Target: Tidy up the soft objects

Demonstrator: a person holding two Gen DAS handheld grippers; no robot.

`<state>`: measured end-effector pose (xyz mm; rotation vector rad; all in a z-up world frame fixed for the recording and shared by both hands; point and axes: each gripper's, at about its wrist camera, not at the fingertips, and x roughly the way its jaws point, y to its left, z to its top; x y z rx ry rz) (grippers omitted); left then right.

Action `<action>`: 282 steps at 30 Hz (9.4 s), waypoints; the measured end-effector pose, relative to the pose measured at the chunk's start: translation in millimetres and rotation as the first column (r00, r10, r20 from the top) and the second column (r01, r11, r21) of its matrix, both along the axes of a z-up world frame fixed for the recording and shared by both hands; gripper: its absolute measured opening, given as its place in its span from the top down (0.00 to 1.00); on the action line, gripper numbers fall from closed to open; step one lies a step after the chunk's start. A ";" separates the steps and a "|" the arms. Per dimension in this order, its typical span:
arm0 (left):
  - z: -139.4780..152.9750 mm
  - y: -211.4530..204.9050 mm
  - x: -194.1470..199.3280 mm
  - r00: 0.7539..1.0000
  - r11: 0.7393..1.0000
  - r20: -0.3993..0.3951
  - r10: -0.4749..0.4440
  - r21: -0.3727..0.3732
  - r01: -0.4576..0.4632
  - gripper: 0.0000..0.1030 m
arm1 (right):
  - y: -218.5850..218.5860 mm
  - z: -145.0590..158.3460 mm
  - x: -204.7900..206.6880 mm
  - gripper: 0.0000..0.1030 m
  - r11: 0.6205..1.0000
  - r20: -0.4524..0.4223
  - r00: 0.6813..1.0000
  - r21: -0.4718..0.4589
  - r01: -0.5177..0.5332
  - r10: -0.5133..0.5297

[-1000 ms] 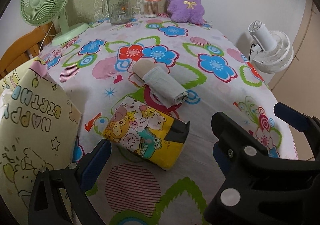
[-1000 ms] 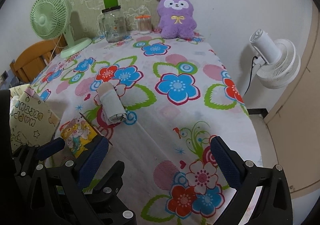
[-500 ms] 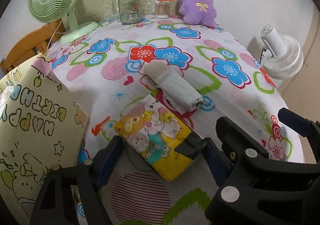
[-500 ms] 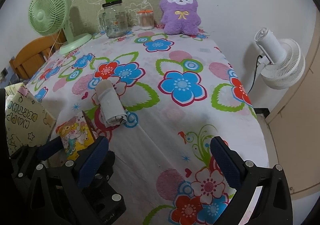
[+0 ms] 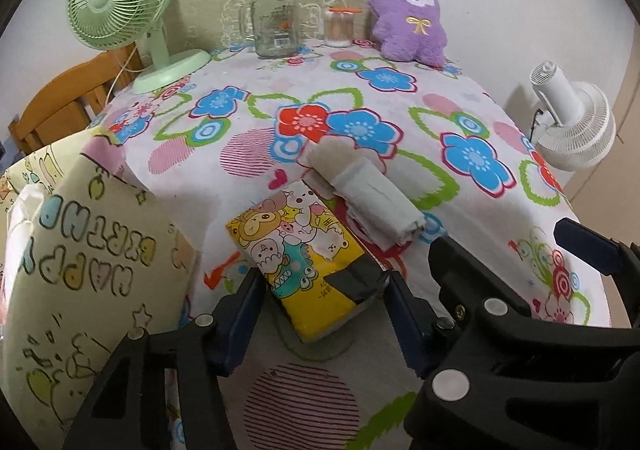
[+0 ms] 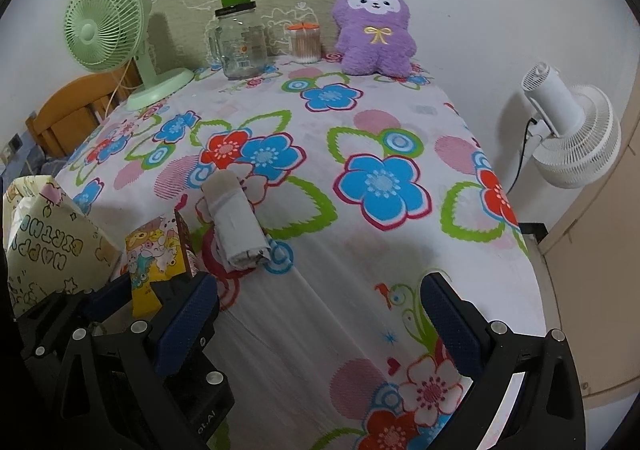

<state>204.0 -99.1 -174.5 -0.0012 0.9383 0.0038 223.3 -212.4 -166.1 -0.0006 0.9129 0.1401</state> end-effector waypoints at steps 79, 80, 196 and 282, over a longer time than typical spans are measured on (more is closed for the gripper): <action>59.4 -21.3 -67.8 0.981 0.988 0.115 -0.153 0.044 0.149 0.40 | -0.7 48.4 -56.5 0.65 1.000 0.053 0.999 0.017 0.008 -0.008; 61.0 -21.4 -69.7 0.981 0.988 0.118 -0.155 0.045 0.151 0.40 | -0.9 49.8 -58.5 0.65 1.000 0.057 0.998 0.016 0.011 -0.012; 77.8 154.5 -99.0 0.984 0.997 0.177 -0.032 0.079 0.018 0.17 | 184.7 83.6 -84.4 0.65 0.970 0.087 0.967 0.011 -0.242 0.240; 184.2 61.4 -184.4 0.903 0.995 0.422 -0.082 0.089 0.048 0.00 | 4.1 184.7 -201.1 0.05 0.985 0.391 0.906 0.116 0.126 -0.162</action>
